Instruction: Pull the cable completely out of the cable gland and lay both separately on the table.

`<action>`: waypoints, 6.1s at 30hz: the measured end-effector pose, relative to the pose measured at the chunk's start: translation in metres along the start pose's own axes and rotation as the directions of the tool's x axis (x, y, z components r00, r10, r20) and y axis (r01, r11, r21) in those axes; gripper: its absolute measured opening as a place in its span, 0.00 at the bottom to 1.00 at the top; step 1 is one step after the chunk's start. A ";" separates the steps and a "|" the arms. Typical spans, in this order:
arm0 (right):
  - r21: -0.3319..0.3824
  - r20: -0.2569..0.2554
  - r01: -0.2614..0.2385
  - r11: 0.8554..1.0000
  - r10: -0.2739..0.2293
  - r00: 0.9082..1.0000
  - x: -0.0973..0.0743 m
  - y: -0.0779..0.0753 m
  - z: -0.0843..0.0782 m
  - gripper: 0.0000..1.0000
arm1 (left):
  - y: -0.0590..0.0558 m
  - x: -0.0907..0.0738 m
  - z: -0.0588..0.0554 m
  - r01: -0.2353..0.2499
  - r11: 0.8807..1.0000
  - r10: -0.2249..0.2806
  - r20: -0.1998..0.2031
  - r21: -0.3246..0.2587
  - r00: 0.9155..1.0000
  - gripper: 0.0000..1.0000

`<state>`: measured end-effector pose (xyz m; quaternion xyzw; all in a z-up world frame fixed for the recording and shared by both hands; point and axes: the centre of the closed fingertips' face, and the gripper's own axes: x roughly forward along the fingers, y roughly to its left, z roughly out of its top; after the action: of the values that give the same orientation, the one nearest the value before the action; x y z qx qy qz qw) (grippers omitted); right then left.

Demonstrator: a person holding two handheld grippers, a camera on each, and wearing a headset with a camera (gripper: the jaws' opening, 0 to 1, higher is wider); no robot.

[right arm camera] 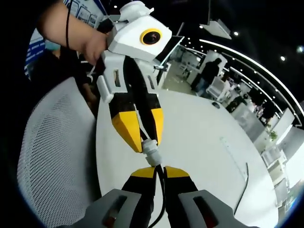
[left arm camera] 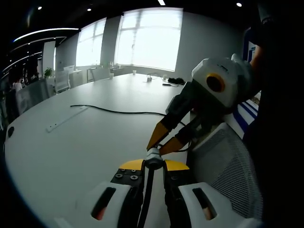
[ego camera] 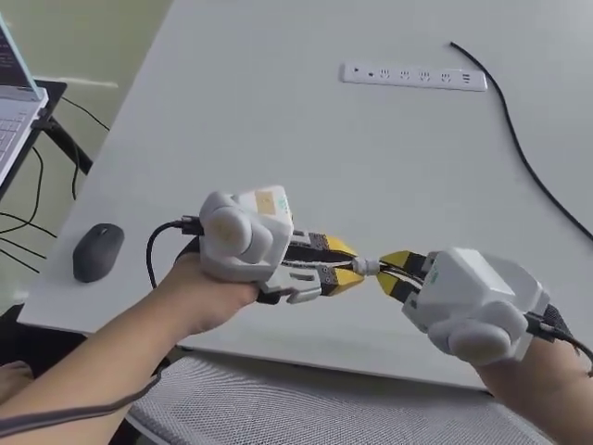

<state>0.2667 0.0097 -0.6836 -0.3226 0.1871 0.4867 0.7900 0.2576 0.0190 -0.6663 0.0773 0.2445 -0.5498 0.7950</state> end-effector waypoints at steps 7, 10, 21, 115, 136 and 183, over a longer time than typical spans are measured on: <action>0.062 -0.003 0.007 0.998 -0.006 1.000 0.000 -0.005 -0.006 0.00 | 0.001 0.001 0.002 -0.004 1.000 0.004 0.006 0.002 1.000 0.15; 0.106 -0.012 0.017 0.994 -0.016 1.000 -0.001 -0.009 -0.012 0.00 | 0.003 0.000 0.003 -0.010 1.000 0.010 0.011 0.002 1.000 0.15; 0.400 -0.024 0.055 0.915 -0.050 0.998 -0.004 -0.025 -0.039 0.00 | 0.006 -0.003 0.008 -0.025 1.000 0.025 0.029 0.017 0.999 0.15; -0.001 0.013 -0.028 1.000 0.028 1.000 0.003 -0.004 -0.003 0.02 | 0.000 -0.004 0.009 -0.012 1.000 0.012 0.035 -0.013 0.999 0.15; 0.245 0.011 0.000 0.970 -0.003 1.000 0.003 -0.020 -0.023 0.00 | 0.001 -0.003 0.020 -0.019 1.000 0.020 0.057 -0.013 0.998 0.15; 0.510 -0.088 0.033 0.859 0.014 0.996 -0.011 -0.021 -0.093 0.00 | 0.005 -0.004 0.015 -0.061 0.998 0.062 0.052 -0.035 0.997 0.15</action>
<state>0.2819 -0.0685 -0.7371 -0.1238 0.3425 0.4011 0.8405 0.2652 0.0180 -0.6525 0.0568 0.2300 -0.5227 0.8189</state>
